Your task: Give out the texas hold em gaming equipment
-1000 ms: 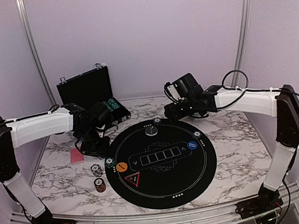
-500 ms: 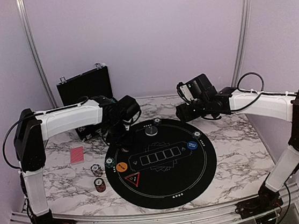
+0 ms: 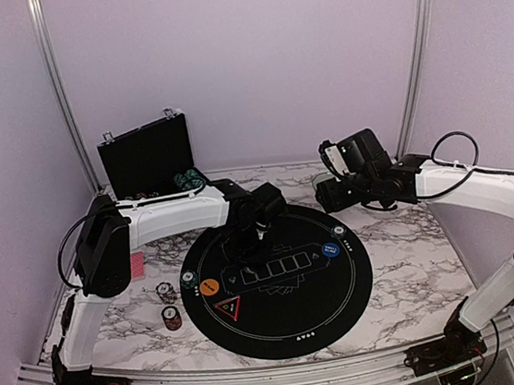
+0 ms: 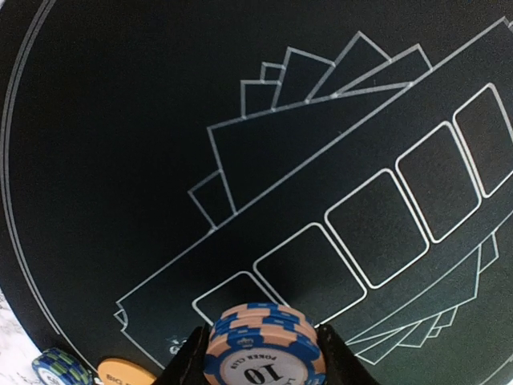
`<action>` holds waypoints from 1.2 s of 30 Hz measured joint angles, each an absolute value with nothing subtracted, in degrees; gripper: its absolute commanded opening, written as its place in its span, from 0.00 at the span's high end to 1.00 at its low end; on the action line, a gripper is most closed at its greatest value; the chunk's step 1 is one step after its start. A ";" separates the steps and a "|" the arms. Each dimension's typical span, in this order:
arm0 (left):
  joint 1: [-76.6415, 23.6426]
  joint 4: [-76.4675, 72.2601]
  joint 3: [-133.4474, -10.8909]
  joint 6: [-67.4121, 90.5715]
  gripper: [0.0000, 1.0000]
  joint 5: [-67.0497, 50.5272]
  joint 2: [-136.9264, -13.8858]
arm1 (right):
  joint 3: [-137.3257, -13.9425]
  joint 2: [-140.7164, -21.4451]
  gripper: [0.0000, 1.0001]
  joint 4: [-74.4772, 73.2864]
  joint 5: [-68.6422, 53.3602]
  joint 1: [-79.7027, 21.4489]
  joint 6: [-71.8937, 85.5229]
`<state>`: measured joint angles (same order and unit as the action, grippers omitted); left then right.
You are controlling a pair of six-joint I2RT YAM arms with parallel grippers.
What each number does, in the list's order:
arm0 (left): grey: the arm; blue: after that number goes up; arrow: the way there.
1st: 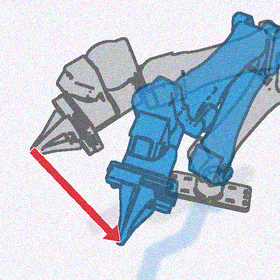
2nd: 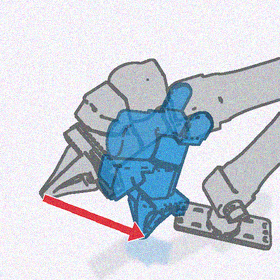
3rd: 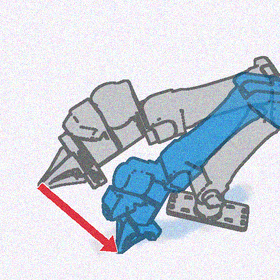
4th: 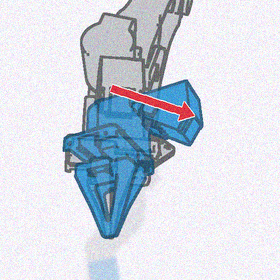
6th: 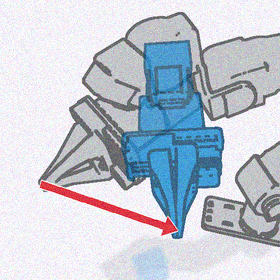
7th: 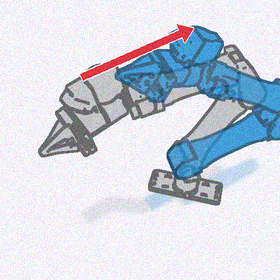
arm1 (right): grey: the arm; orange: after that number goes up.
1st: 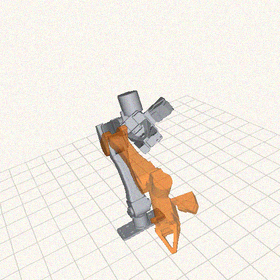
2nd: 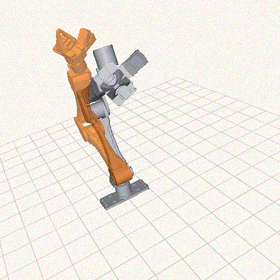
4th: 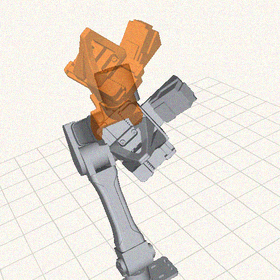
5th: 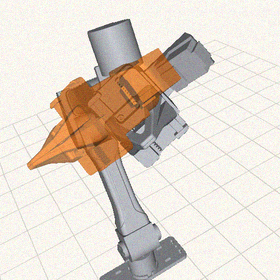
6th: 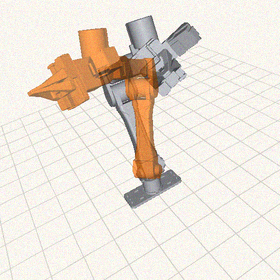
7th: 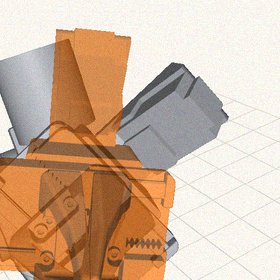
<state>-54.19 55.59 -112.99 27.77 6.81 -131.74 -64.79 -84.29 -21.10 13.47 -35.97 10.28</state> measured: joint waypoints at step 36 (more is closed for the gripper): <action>-56.05 57.06 -113.58 27.49 0.43 8.67 -135.15 | -64.73 -83.18 0.33 -22.68 14.26 -35.94 10.48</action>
<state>-56.05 57.06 -113.58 27.49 8.67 -135.15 -64.73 -83.18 -22.68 14.26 -35.94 10.48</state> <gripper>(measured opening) 0.541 0.674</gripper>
